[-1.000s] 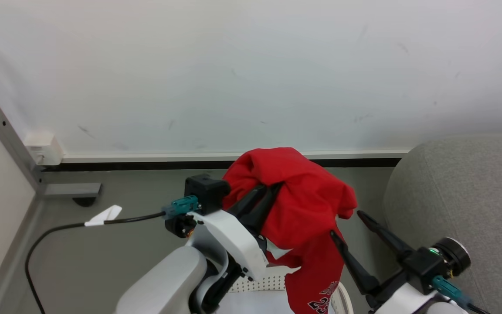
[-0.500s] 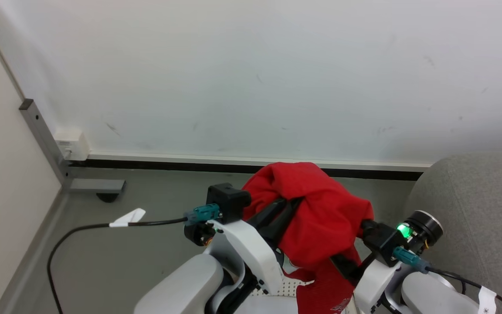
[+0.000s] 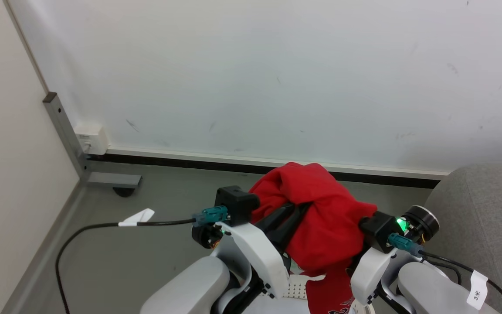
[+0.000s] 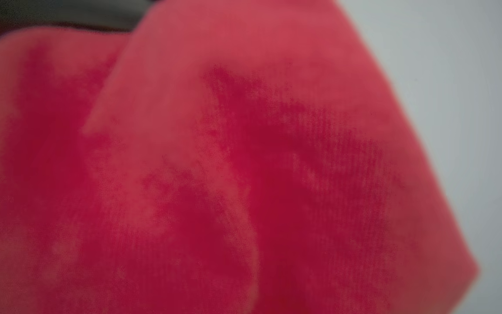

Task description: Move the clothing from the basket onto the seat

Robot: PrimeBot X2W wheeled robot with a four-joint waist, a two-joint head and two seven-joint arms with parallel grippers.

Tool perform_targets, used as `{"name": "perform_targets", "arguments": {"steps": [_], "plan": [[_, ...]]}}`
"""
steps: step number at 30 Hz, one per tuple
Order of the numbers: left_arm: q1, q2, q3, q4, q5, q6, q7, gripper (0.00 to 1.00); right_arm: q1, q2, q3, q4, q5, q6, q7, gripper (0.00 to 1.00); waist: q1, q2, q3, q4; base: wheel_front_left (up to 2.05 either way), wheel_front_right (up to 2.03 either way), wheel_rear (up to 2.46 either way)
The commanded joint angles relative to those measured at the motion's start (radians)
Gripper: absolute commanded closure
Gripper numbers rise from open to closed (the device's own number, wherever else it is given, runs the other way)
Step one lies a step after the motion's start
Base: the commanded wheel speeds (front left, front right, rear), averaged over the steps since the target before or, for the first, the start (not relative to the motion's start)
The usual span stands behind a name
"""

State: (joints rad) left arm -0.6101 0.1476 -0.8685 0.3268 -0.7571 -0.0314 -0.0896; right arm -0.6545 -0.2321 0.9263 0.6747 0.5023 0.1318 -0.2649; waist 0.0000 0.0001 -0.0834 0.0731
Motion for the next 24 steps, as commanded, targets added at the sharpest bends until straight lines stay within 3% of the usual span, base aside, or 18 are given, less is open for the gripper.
{"name": "perform_targets", "arguments": {"steps": [1,12,13,14,24], "plan": [[-0.006,0.006,0.006,0.002,-0.004,0.002,-0.010,1.00,-0.014,-0.006,0.004,0.006,0.017,-0.002,0.001,1.00,0.0000,-0.0001,0.001,0.000,0.00,0.00,0.00],[0.012,0.020,0.012,0.022,-0.010,0.019,-0.021,0.98,0.037,-0.012,-0.040,-0.049,0.093,-0.002,0.001,1.00,0.0000,-0.0001,0.002,-0.015,0.00,0.00,0.00],[0.015,0.020,0.011,0.027,-0.011,0.020,-0.018,0.53,0.040,-0.015,-0.048,-0.058,0.098,-0.002,0.001,1.00,0.0000,-0.0001,0.003,-0.018,0.00,0.00,0.00],[0.017,0.020,0.009,0.031,-0.012,0.021,-0.015,0.00,0.046,-0.017,-0.057,-0.065,0.103,-0.002,0.001,1.00,0.0000,-0.0001,0.004,-0.020,0.00,0.00,0.00],[0.031,0.023,0.003,0.018,-0.014,0.021,-0.032,0.00,0.136,-0.048,-0.195,-0.156,0.065,-0.002,0.000,1.00,0.0000,-0.0001,0.018,-0.062,0.00,0.00,0.00]]}}
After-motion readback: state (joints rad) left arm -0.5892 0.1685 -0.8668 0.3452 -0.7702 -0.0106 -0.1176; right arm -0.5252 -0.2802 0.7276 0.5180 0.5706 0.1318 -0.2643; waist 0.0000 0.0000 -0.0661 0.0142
